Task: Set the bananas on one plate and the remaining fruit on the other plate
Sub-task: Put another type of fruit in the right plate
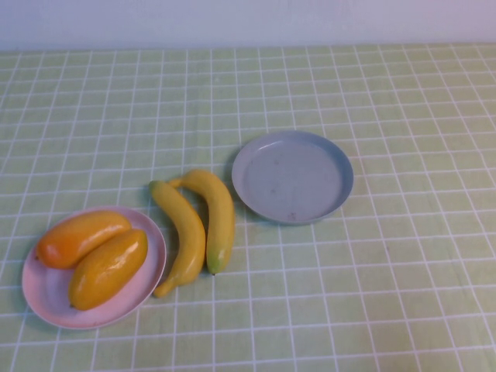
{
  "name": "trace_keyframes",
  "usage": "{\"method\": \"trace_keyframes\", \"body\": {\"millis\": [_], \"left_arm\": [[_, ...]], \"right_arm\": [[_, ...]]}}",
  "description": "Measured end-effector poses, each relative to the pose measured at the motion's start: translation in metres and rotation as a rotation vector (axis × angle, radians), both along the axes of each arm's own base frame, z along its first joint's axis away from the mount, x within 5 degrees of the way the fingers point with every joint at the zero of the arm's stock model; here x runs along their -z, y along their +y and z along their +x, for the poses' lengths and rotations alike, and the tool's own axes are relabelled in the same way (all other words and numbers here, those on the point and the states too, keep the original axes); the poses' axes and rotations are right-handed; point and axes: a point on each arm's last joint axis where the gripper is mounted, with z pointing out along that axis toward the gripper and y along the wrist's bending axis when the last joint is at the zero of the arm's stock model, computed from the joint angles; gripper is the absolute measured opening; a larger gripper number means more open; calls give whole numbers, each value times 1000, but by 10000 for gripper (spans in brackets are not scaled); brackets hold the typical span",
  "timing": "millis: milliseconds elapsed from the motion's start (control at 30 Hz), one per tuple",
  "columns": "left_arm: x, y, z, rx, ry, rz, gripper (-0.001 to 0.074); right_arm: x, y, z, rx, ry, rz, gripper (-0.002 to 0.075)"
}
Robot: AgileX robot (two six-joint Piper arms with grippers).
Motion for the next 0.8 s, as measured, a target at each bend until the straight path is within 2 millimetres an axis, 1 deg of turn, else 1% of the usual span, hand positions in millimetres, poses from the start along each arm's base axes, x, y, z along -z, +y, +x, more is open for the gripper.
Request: {"method": "trace_keyframes", "body": {"millis": [133, 167, 267, 400, 500, 533, 633, 800], "left_arm": [[0, 0, 0, 0, 0, 0, 4], [0, 0, 0, 0, 0, 0, 4], [0, 0, 0, 0, 0, 0, 4], [0, 0, 0, 0, 0, 0, 4], [0, 0, 0, 0, 0, 0, 4], [0, 0, 0, 0, 0, 0, 4], [0, 0, 0, 0, 0, 0, 4], [0, 0, 0, 0, 0, 0, 4]], "right_arm": [[-20, 12, 22, -169, 204, -136, -15], [-22, 14, 26, -208, 239, -159, -15], [-34, 21, 49, -336, 361, -235, -15], [-45, 26, 88, -421, 451, -297, -15], [-47, 31, 115, -455, 491, -339, -15], [-47, 36, 125, -475, 502, -357, -15], [-46, 56, 147, -553, 517, -403, -15], [-40, 116, 183, -705, 540, -526, -15]]}}
